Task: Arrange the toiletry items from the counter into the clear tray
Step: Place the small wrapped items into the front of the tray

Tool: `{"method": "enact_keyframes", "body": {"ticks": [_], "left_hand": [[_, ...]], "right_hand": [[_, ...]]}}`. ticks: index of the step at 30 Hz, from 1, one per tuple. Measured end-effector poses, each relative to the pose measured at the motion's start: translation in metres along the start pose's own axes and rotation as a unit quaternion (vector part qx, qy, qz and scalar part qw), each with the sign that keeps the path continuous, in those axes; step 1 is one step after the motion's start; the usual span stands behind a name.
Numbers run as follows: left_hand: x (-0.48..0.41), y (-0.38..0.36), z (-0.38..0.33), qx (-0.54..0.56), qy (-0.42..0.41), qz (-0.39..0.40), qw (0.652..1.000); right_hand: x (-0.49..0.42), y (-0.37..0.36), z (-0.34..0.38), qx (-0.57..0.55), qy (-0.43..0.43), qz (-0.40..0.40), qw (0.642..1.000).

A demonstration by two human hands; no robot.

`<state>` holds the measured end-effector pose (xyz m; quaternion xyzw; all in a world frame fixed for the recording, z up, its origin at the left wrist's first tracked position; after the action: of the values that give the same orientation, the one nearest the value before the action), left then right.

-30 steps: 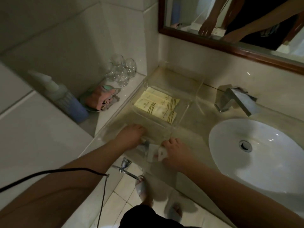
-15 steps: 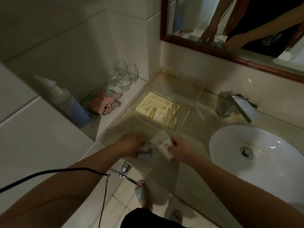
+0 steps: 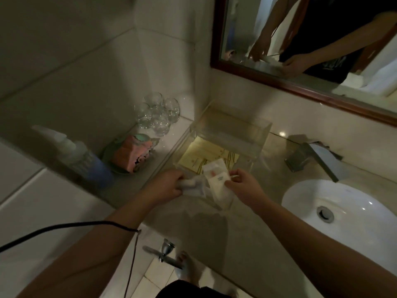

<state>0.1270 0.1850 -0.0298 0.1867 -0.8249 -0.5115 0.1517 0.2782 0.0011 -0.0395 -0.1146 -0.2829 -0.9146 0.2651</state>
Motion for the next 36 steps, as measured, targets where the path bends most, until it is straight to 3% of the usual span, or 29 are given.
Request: {"method": "enact_keyframes", "body": {"ticks": [8,23,29,36], "left_hand": [[-0.062,0.019,0.012,0.021,-0.027,-0.061,0.998],[-0.131,0.01,-0.008,-0.016,-0.039,-0.013,0.999],[-0.147,0.003,-0.011,-0.02,-0.066,0.0,0.998],[-0.14,-0.007,-0.003,-0.041,-0.076,0.033,0.996]], "right_hand": [[-0.022,0.011,0.01,-0.012,-0.008,-0.105,0.994],[-0.049,0.027,0.019,0.091,0.028,-0.128,0.987],[-0.038,0.021,0.031,0.132,0.144,-0.131,0.972],[-0.035,0.012,0.033,0.288,0.307,-0.134,0.897]]}}
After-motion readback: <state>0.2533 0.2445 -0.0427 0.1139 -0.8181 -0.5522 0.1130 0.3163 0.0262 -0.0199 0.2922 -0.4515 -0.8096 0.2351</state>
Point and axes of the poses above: each hand's wrist, its own x-axis away from the middle knuckle, its own y-axis out of the back of the hand, z = x × y, the point moved 5 cm from there along -x, towards the middle knuckle, and after that the axes turned 11 degrees about -z, right-handed, at the moved point
